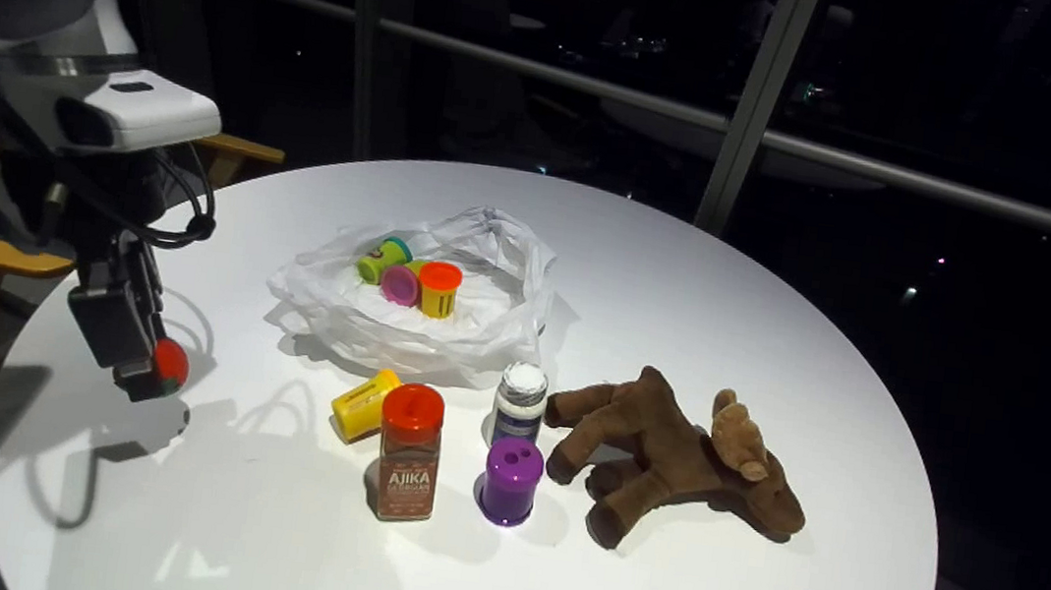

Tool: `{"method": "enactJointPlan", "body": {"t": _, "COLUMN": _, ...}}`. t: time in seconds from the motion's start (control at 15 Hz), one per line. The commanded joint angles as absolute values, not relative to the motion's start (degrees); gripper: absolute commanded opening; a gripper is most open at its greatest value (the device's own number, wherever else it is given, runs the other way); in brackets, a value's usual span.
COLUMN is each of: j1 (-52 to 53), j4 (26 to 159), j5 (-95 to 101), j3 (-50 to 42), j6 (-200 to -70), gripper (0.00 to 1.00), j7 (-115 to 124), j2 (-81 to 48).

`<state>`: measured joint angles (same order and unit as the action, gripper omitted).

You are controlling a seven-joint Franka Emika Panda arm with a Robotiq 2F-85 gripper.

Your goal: Remove the objects from the plastic and put them on the table.

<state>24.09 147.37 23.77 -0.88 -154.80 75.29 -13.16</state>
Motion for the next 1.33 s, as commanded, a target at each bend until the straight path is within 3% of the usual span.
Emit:
{"method": "enactJointPlan", "body": {"t": 0.0, "j1": 23.0, "j4": 144.7, "j5": 29.4, "j3": -3.2, "j6": -162.0, "gripper": 0.29, "j7": 79.3, "j2": -17.9}}
{"method": "enactJointPlan", "body": {"t": 0.2, "j1": 24.3, "j4": 142.3, "j5": 31.2, "j3": -6.5, "j6": -166.1, "gripper": 0.29, "j7": 81.0, "j2": -22.1}}
{"method": "enactJointPlan", "body": {"t": 0.27, "j1": 24.8, "j4": 141.3, "j5": 31.3, "j3": -7.3, "j6": -166.0, "gripper": 0.78, "j7": 81.7, "j2": -23.2}}
{"method": "enactJointPlan", "body": {"t": 0.53, "j1": 27.2, "j4": 139.6, "j5": 32.1, "j3": -10.0, "j6": -164.3, "gripper": 0.99, "j7": 83.3, "j2": -21.2}}
{"method": "enactJointPlan", "body": {"t": 0.93, "j1": 28.6, "j4": 133.6, "j5": 31.6, "j3": -11.7, "j6": -162.8, "gripper": 1.00, "j7": 82.5, "j2": -16.8}}
{"method": "enactJointPlan", "body": {"t": 1.27, "j1": 24.8, "j4": 123.7, "j5": 26.0, "j3": -9.7, "j6": -161.9, "gripper": 1.00, "j7": 79.4, "j2": -22.6}}
